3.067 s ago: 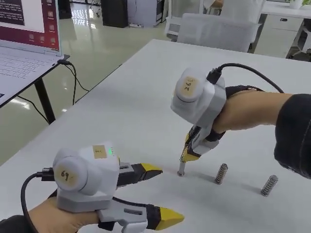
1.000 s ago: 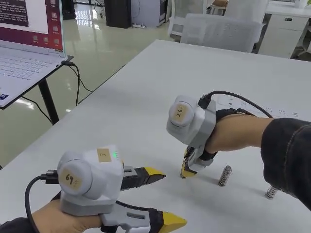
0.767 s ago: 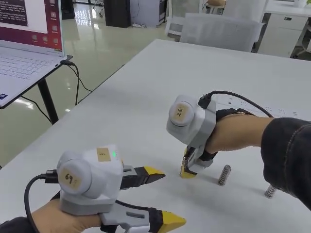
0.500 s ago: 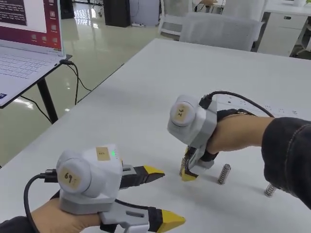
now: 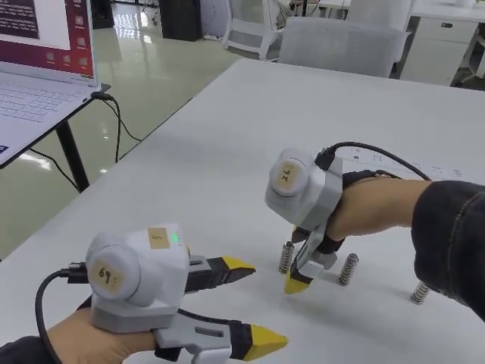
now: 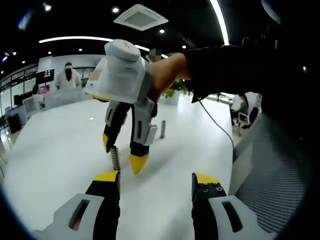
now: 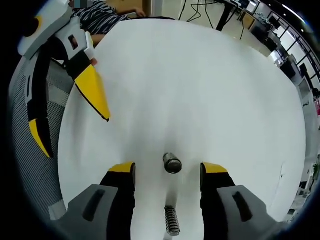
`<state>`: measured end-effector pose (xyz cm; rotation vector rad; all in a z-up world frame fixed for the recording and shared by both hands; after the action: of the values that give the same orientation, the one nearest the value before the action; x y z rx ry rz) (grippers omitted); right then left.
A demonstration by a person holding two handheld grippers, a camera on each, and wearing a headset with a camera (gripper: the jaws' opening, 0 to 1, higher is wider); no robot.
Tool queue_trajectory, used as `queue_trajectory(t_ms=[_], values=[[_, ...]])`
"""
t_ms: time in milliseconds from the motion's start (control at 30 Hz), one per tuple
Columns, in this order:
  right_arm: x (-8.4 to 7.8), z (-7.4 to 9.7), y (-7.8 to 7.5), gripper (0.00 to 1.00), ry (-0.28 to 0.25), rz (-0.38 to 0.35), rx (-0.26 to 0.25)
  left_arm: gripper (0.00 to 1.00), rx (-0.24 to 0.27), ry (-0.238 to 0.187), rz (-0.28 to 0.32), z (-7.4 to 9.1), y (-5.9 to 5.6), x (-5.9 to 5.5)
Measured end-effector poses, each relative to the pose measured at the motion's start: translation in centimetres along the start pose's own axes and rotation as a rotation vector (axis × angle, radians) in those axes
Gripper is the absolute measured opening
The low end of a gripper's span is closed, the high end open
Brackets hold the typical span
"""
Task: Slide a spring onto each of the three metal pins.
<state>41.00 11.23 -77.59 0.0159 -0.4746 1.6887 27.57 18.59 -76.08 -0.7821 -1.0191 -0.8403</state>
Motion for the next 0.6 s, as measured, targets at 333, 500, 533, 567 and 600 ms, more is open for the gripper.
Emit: queue_trajectory(t_ms=[333,500,533,567,600], values=[[-0.7,0.0,-0.1,0.73,-0.014,-0.042,-0.004,0.52,-0.001,0.003,0.0,0.0,0.0,0.0],[-1.2,0.0,-0.1,0.87,-0.017,-0.048,-0.007,0.52,0.0,0.004,0.0,0.0,0.0,0.0],[-1.4,0.0,-0.1,0.88,-0.018,-0.051,-0.007,0.53,0.0,0.004,0.0,0.0,0.0,0.0],[-1.4,0.0,-0.1,0.9,-0.019,-0.055,-0.007,0.53,-0.001,0.005,0.0,0.0,0.0,0.0],[-1.5,0.0,-0.1,0.91,-0.022,-0.061,-0.009,0.53,-0.001,0.005,-0.001,0.0,0.0,0.0]])
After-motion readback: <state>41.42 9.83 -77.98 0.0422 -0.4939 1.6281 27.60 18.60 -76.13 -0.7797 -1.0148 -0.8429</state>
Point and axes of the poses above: the centre of the closed fingertips' face, and the gripper's own axes: z roughly backward along the fingers, y roughly to its left, x roughly out of its top, the point moved 8 cm from there along z, roughly backward along the fingers, and after that the axes turned 14 degrees about -x, right-handed, at the moved point
